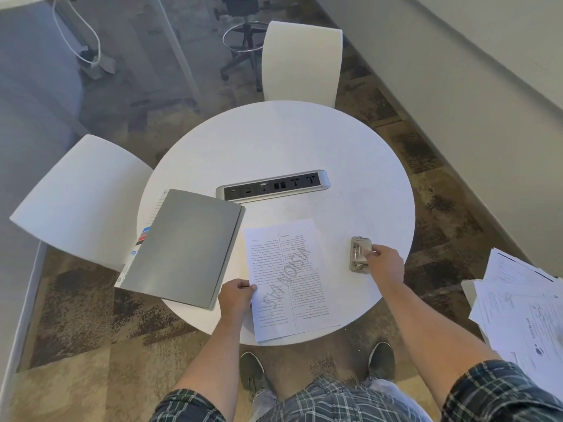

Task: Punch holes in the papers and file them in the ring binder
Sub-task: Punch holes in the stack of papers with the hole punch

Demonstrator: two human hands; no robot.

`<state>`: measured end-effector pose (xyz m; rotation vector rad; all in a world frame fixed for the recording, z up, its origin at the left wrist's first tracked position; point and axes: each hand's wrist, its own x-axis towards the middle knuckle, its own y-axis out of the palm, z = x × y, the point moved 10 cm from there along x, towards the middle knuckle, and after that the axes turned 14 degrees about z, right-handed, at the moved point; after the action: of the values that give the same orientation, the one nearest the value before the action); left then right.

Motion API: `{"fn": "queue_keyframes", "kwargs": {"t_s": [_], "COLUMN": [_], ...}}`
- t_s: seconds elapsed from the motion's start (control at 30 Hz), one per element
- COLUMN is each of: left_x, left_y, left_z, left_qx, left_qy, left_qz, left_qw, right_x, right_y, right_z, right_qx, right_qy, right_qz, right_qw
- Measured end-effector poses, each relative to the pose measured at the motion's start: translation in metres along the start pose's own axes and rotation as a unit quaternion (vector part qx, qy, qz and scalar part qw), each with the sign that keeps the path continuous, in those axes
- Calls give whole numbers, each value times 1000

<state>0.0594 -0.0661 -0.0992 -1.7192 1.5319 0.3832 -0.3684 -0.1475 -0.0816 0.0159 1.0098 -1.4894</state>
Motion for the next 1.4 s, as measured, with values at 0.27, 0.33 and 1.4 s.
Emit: {"fn": "queue_keyframes", "kwargs": {"t_s": [0.27,0.33,1.4], "left_x": [2,2,5], "left_y": [1,4,4], "left_z": [1,-1,9], "left_qx": [-9,3,-62], "left_qy": [-6,-6,-34], "left_qz": [0,4,-13], "left_qw": [1000,1000,997], "right_x": [1,-1,-12], "right_y": [26,31,47], "right_z": [17,19,25], "right_qx": [-14,-17,2], "right_qy": [-10,-11,-35], "right_qz": [57,72,123], "right_qw": [998,997,992]}}
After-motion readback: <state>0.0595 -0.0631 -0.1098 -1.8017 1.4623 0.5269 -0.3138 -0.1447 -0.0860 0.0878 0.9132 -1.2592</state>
